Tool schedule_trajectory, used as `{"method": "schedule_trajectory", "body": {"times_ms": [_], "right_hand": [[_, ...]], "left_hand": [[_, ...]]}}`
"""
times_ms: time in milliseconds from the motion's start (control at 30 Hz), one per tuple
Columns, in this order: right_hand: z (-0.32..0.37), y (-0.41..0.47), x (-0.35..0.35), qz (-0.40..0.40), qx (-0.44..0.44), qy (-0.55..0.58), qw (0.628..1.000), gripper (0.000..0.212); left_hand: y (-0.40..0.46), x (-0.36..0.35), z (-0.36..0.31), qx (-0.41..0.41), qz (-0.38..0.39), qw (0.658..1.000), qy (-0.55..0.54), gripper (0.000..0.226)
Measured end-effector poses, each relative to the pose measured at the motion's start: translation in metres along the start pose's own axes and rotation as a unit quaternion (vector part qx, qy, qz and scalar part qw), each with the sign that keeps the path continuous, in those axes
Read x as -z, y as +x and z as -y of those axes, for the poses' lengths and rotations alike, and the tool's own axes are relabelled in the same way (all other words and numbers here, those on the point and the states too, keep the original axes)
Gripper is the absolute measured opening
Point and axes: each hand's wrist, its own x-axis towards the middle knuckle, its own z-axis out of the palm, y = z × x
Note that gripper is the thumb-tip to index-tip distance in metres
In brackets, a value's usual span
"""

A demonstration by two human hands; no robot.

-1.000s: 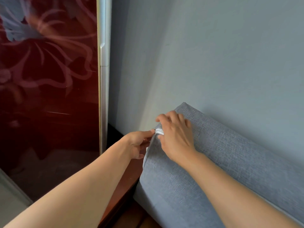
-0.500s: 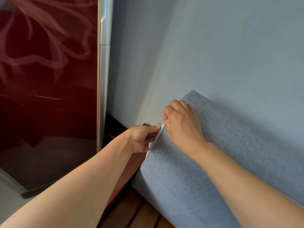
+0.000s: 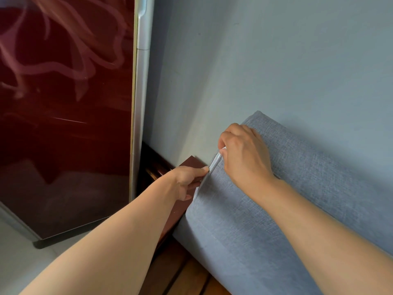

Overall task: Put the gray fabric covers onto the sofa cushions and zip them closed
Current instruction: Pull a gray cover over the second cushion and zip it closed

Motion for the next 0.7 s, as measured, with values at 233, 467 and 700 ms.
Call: {"method": "schedule_trajectory", "body": {"times_ms": [233,467,700], "right_hand": [[0.004,-0.009,-0.016,-0.021,0.022,-0.047,0.998,0.015],[0.029,-0.028,-0.025,0.150,0.182,-0.296,0.925,0.037],[0.026,-0.057,-0.071,0.166,0.213,-0.355,0.895,0.050]], "left_hand": [[0.022,0.006,0.022,0.016,-0.069,0.996,0.045,0.023],[0.044,0.011,0.043,0.022,-0.099,0.993,0.060,0.033],[0.080,0.020,0.070,-0.013,-0.143,0.986,0.080,0.039]]}}
